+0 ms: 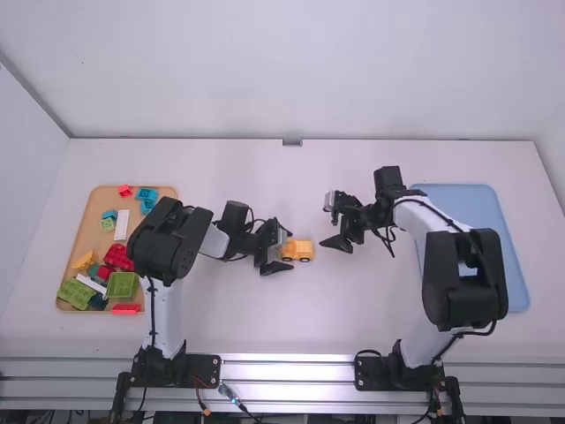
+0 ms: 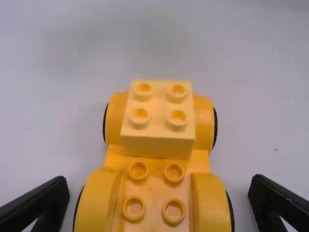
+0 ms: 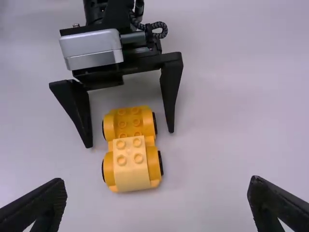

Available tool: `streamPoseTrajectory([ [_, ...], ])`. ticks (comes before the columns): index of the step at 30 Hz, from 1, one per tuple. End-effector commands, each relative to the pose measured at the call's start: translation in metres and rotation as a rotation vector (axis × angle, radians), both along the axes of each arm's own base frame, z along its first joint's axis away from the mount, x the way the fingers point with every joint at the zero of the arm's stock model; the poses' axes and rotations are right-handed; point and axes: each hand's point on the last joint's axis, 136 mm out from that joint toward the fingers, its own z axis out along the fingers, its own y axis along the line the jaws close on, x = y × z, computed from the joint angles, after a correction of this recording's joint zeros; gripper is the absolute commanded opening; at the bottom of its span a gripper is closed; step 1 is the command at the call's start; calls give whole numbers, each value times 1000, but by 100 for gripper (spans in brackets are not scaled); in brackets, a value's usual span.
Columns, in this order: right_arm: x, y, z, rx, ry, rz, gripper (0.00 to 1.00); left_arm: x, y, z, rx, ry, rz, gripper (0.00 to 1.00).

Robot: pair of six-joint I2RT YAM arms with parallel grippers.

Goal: Assemble lego blocks to make yellow taxi

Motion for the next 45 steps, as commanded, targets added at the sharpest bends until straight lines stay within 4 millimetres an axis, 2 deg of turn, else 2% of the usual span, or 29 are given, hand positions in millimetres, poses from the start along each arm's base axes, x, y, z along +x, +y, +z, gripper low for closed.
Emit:
streamPoseTrajectory([
  [1, 3, 4, 9, 8, -22, 11, 99, -3, 13, -16, 73, 92, 76, 99],
  [4, 1, 7, 6, -11, -24, 20, 99, -5, 22, -9, 93, 86, 68, 99],
  [12, -1, 14, -1, -67, -41, 42, 99, 0, 66, 24, 130, 133, 137, 99],
  [16, -2, 14, -5, -97, -46, 46, 99, 21, 104, 43, 163, 214, 322, 99],
  [17, -1, 14, -5, -97, -46, 43, 99, 32, 118, 53, 153, 261, 416, 99],
  [19, 0, 14, -4, -93, -52, 44, 99, 44, 135, 63, 131, 334, 535, 99],
  [22, 3, 15, -3, -90, -68, 43, 99, 75, 191, 82, 46, 545, 915, 99],
  [23, 3, 15, -3, -90, -70, 43, 99, 80, 201, 83, 31, 577, 979, 99],
  [25, 5, 15, -3, -89, -79, 42, 99, 90, 242, 85, -30, 714, 1233, 99],
  [27, 6, 16, -2, -87, -87, 42, 99, 90, 291, 84, -82, 845, 1505, 99],
  [29, 7, 15, -2, -87, -90, 42, 99, 85, 318, 82, -88, 889, 1639, 99],
  [30, 6, 16, -2, -87, -89, 42, 99, 80, 339, 82, -79, 902, 1727, 99],
  [33, 6, 15, -2, -88, -85, 41, 99, 66, 365, 80, -40, 923, 1822, 99],
  [35, 7, 15, -2, -87, -69, 25, 99, 65, 377, 86, 3, 873, 1801, 99],
  [38, 9, 14, -3, -96, -64, 9, 99, 63, 384, 94, 27, 875, 1808, 99],
  [42, 17, 10, -7, -132, -64, -34, 99, 52, 401, 107, 140, 922, 1956, 99],
  [45, 20, 9, -7, -139, -79, -38, 99, 58, 400, 111, 280, 852, 1863, 99],
])
